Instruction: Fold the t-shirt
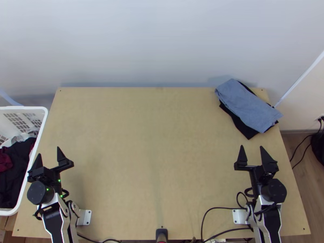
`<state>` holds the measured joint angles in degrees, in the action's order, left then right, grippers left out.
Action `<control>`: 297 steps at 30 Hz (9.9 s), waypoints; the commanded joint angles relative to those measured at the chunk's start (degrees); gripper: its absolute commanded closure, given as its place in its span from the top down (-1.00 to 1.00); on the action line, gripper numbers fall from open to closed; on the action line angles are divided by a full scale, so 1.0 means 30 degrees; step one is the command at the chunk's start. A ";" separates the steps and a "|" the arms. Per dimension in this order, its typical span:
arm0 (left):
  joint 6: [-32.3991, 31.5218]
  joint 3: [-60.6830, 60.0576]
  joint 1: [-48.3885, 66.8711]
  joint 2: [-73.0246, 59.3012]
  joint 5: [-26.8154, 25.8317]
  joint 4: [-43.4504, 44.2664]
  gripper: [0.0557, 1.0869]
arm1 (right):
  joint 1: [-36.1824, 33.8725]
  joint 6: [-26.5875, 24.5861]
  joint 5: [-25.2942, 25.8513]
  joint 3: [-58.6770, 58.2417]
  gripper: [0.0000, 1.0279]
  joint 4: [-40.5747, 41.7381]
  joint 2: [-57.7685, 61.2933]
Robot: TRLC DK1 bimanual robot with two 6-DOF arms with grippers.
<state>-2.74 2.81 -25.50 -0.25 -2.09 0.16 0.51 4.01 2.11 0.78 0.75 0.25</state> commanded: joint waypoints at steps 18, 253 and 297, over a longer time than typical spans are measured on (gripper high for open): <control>0.0270 -0.0878 -0.0115 0.0084 0.0051 -0.0201 0.91 | -0.0054 -0.0341 0.0088 -0.0083 0.93 -0.0456 -0.0113; -0.7670 3.0206 2.8860 -3.5834 0.4153 -0.6002 -0.93 | -0.0054 -0.0341 0.0088 -0.0083 0.93 -0.0456 -0.0113; -0.3978 4.1896 2.9885 -4.1254 0.4475 -1.0953 0.93 | -0.0054 -0.0341 0.0088 -0.0083 0.93 -0.0456 -0.0113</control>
<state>-18.98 126.39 62.63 -121.67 9.85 -29.36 0.51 3.97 2.11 0.80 0.62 0.25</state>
